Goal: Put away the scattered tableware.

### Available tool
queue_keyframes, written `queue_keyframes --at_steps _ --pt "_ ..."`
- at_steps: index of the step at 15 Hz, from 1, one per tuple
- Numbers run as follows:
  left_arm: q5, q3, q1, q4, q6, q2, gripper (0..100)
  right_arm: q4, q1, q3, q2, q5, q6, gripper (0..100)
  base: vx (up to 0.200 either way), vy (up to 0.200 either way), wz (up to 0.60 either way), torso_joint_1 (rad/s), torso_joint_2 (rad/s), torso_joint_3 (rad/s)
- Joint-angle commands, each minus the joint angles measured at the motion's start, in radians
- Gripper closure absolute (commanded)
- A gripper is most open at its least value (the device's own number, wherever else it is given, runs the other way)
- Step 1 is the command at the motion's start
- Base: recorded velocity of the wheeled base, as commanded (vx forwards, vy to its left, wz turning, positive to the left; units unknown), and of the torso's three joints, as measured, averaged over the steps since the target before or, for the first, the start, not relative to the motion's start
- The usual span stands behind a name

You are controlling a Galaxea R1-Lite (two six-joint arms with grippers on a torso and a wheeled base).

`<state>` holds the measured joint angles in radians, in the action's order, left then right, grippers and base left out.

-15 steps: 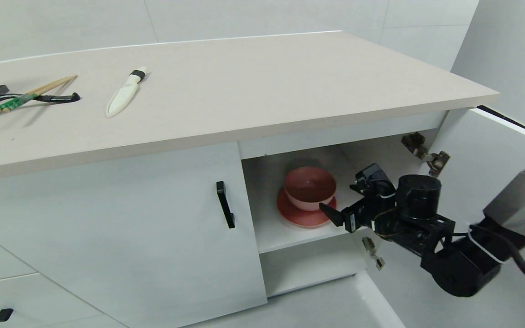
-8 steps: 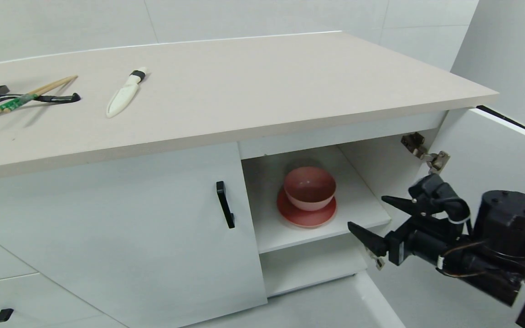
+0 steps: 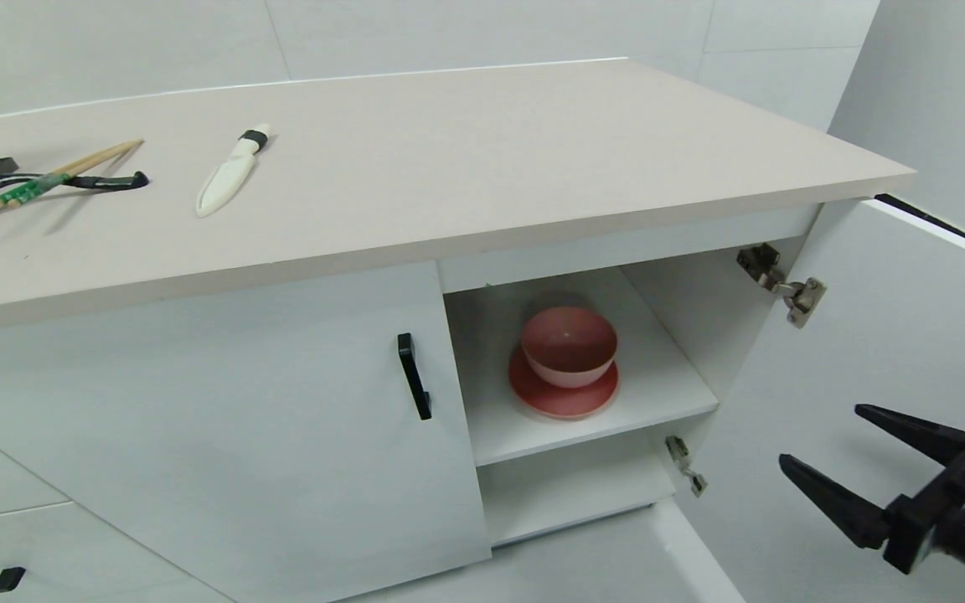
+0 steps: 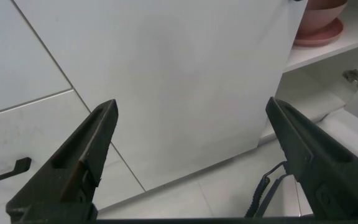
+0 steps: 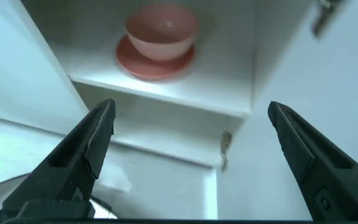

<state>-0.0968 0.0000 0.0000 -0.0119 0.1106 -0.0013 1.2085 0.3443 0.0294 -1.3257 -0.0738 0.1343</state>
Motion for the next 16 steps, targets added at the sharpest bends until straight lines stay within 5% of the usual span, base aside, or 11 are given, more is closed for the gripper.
queue_keyframes --at_steps 1,4,6,11,13,16 --pt "0.000 0.000 0.000 0.000 0.000 0.001 0 -0.076 -0.067 -0.029 0.183 0.022 -0.007 0 -0.200 0.000 0.00 0.002 0.00 0.002" --pt "0.000 0.000 0.000 0.001 0.000 0.001 0 -0.287 -0.103 -0.029 0.399 0.026 -0.010 0 -0.200 0.000 0.00 0.004 0.00 0.002" --pt "0.000 0.000 0.000 0.001 -0.002 0.001 0 -0.589 -0.113 -0.029 0.643 0.025 -0.024 0 -0.200 0.000 0.00 -0.002 0.00 0.007" --pt "0.000 0.000 0.000 0.001 0.001 0.001 0 -1.166 -0.353 -0.002 1.318 0.034 -0.053 0 -0.200 -0.080 0.00 0.002 0.00 0.003" --pt "0.000 0.000 0.000 0.000 0.004 0.001 0 -1.182 -0.349 -0.029 1.324 0.118 -0.077 0 -0.200 -0.200 0.00 0.012 0.00 -0.002" --pt "0.000 0.000 0.000 0.000 0.003 0.001 0 -1.212 -0.349 -0.029 1.324 0.108 -0.097 0 -0.133 -0.133 0.00 0.003 0.00 0.003"
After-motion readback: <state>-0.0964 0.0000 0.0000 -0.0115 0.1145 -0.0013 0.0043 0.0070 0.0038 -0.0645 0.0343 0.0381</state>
